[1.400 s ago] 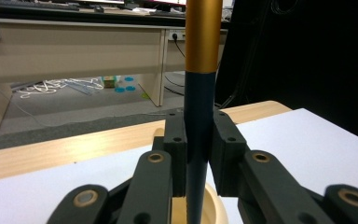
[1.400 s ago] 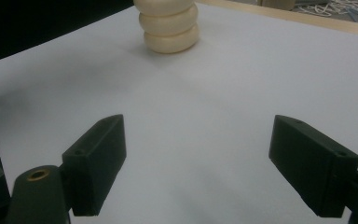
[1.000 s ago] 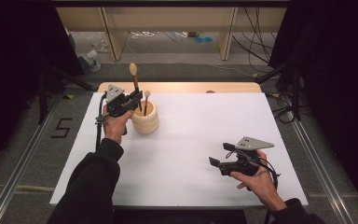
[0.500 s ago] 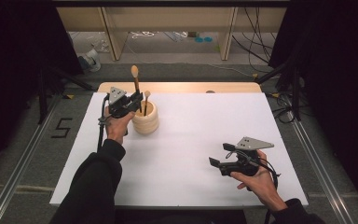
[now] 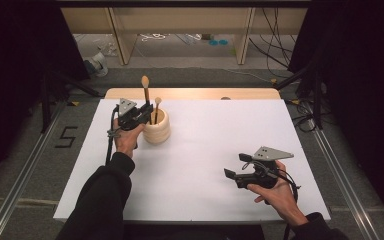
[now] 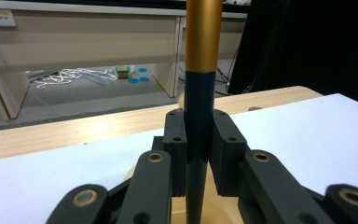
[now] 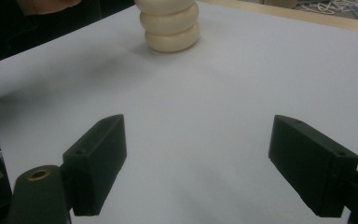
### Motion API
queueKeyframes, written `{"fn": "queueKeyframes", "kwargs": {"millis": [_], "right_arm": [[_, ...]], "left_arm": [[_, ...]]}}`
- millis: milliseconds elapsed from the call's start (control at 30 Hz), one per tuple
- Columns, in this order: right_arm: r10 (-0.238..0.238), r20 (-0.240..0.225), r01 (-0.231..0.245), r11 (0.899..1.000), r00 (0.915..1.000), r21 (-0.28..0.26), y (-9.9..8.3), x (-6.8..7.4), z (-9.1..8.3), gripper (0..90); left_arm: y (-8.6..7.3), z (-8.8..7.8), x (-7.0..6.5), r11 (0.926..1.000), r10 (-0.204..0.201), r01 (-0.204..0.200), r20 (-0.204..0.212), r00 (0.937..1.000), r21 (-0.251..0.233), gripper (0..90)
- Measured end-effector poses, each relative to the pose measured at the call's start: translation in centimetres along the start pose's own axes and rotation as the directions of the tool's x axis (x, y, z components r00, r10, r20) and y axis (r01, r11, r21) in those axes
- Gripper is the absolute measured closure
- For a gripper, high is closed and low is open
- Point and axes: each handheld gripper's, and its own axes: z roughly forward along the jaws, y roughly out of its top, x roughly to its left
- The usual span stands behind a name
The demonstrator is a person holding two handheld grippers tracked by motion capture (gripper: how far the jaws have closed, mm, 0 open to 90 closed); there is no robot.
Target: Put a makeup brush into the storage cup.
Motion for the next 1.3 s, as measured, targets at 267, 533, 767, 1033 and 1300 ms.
{"fn": "queueKeyframes", "kwargs": {"millis": [267, 533, 767, 1033, 1300], "right_arm": [[0.000, -0.006, 0.000, 1.000, 1.0000, 0.003, 0.0, 0.0, 0.0, 20.4], [0.001, -0.006, -0.001, 1.000, 1.0000, 0.005, 0.0, 0.0, 0.0, 20.4], [0.008, -0.006, -0.008, 1.000, 0.9999, 0.022, 0.1, 0.0, -0.2, 20.4], [0.011, 0.001, -0.011, 1.000, 0.9999, 0.022, 0.2, 0.0, -0.2, 20.3], [0.009, 0.004, -0.009, 1.000, 1.0000, -0.006, 0.1, -0.1, 0.0, 20.3]], "left_arm": [[-0.7, 0.3, 0.0, 0.9999, -0.005, 0.005, 0.004, 1.0000, 0.016, 77.6], [-0.7, 0.2, -0.7, 0.9997, 0.016, -0.016, 0.006, 0.9999, 0.021, 49.6], [-0.3, -0.6, -0.7, 0.9994, 0.016, -0.015, -0.015, 0.9998, 0.031, 35.3], [0.1, -1.7, -0.1, 0.9981, -0.019, 0.017, 0.031, 0.9993, 0.059, 27.9], [-0.3, -2.9, -0.3, 0.9970, -0.040, 0.037, 0.047, 0.9981, 0.067, 19.2]]}}
